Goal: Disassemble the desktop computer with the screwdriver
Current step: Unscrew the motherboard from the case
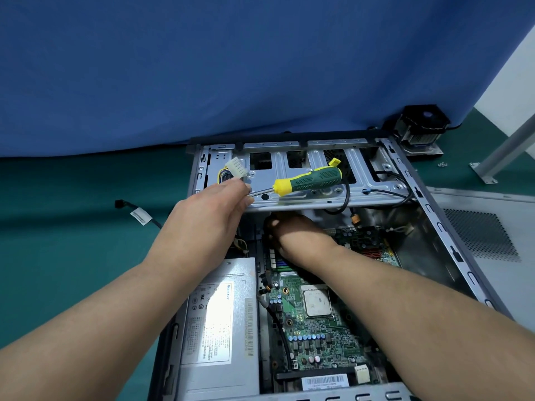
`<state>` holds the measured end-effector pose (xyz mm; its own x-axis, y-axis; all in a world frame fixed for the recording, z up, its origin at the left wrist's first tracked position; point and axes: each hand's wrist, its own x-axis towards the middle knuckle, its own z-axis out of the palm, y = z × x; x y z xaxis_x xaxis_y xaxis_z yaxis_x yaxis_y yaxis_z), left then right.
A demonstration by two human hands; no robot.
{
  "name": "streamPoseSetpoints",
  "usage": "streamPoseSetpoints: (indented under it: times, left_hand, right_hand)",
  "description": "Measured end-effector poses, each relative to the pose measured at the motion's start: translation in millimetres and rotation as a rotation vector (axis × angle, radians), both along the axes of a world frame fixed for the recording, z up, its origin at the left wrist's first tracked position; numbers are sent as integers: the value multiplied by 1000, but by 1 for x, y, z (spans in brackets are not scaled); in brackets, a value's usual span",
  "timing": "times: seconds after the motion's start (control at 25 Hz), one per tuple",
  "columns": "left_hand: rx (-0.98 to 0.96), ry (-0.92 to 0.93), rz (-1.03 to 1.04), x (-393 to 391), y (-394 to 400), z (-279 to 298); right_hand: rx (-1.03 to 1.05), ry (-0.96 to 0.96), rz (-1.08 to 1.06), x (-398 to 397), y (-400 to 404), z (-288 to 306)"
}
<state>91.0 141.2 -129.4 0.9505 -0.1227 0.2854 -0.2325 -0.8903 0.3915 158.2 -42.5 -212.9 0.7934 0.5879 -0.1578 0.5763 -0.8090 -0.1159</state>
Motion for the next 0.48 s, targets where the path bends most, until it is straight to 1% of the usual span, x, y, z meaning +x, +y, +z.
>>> streamPoseSetpoints:
  times: [0.12,0.36,0.48]
  left_hand:
    - [-5,-11,3,0,0,0]
    - [0,-9,8,0,-2,1]
    - [6,-30,-2,-1,-1,1]
  right_hand:
    - [-3,-56,1,-3,1,4]
    - [-131,-220,114,-8,4,5]
    - [-118,-209,134,-7,5,1]
